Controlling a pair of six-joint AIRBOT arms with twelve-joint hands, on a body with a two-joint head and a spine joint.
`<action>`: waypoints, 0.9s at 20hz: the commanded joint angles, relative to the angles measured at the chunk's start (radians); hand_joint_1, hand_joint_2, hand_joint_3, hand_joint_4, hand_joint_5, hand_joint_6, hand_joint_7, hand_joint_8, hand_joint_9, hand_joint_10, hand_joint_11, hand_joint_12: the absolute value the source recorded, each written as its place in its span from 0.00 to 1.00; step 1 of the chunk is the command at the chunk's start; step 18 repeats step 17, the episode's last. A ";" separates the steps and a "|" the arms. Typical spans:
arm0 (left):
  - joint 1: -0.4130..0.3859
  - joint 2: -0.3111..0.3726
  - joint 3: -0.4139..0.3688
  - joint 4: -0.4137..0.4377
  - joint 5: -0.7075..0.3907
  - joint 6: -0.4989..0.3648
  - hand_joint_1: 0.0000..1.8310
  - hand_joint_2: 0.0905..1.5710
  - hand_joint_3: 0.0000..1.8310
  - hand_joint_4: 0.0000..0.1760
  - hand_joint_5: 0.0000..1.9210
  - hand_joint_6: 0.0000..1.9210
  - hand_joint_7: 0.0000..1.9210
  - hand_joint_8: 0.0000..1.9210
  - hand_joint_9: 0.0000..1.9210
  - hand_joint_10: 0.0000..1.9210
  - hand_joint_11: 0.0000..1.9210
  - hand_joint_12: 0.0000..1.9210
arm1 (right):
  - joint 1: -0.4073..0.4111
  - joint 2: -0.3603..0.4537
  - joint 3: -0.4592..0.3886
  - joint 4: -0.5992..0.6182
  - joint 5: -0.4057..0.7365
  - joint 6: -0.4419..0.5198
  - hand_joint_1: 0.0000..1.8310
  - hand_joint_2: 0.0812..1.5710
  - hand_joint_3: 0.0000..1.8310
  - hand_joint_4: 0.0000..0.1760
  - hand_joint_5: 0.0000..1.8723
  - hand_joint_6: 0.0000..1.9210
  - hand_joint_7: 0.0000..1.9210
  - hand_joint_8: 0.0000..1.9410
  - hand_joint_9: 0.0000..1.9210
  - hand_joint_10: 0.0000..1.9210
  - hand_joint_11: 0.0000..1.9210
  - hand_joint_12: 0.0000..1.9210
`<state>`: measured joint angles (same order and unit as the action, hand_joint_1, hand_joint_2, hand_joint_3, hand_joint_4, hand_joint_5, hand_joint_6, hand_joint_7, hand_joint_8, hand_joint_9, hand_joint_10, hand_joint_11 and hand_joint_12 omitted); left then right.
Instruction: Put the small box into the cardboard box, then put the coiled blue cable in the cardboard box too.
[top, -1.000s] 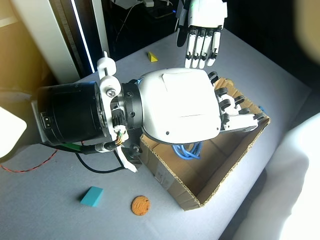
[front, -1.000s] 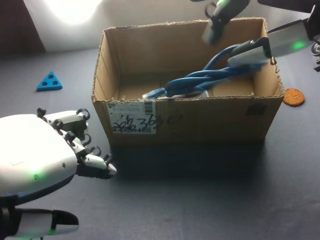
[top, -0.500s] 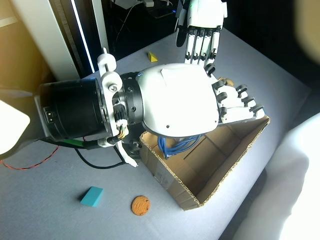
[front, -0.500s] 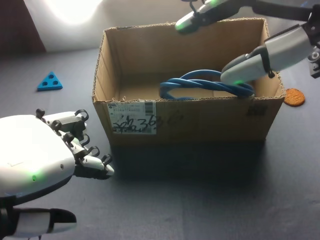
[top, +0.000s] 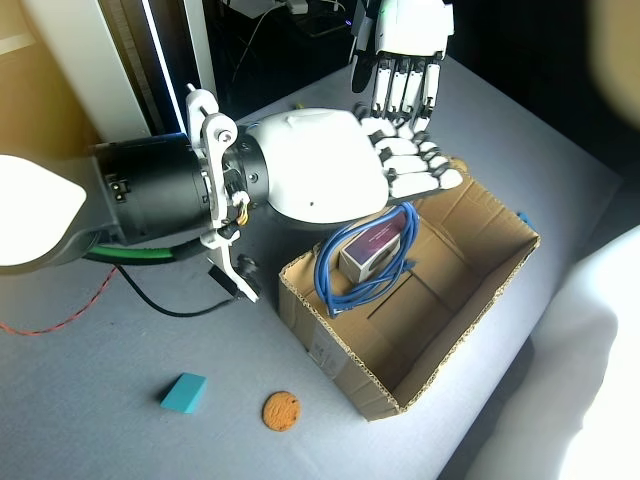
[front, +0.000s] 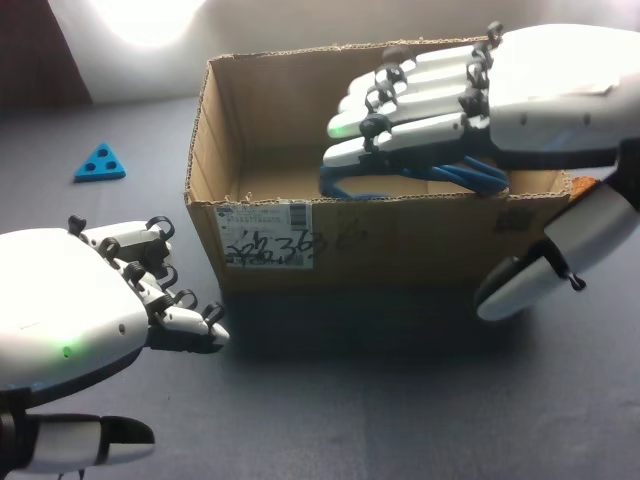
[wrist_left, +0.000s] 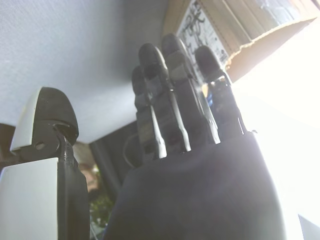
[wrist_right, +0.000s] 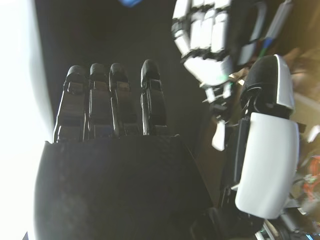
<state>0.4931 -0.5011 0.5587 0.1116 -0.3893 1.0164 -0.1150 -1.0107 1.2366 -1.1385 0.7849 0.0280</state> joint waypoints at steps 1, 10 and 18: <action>-0.008 0.012 -0.004 -0.007 -0.097 -0.001 0.40 0.73 0.00 0.00 0.28 0.00 0.37 0.00 0.32 0.00 0.00 0.54 | 0.004 0.018 -0.011 0.054 0.059 0.002 0.27 0.51 0.00 0.00 0.08 0.00 0.07 0.00 0.06 0.00 0.01 0.20; -0.010 0.015 0.001 -0.015 -0.107 -0.001 0.39 0.72 0.00 0.00 0.29 0.00 0.36 0.00 0.32 0.00 0.00 0.54 | -0.039 0.099 -0.198 -0.043 0.101 -0.124 0.25 0.55 0.00 0.00 0.10 0.00 0.10 0.00 0.10 0.00 0.00 0.29; -0.006 0.017 -0.001 -0.015 -0.106 -0.001 0.39 0.73 0.00 0.00 0.28 0.00 0.35 0.00 0.30 0.00 0.00 0.51 | -0.079 0.135 -0.217 -0.045 0.166 -0.151 0.25 0.57 0.00 0.00 0.09 0.00 0.09 0.00 0.09 0.00 0.00 0.26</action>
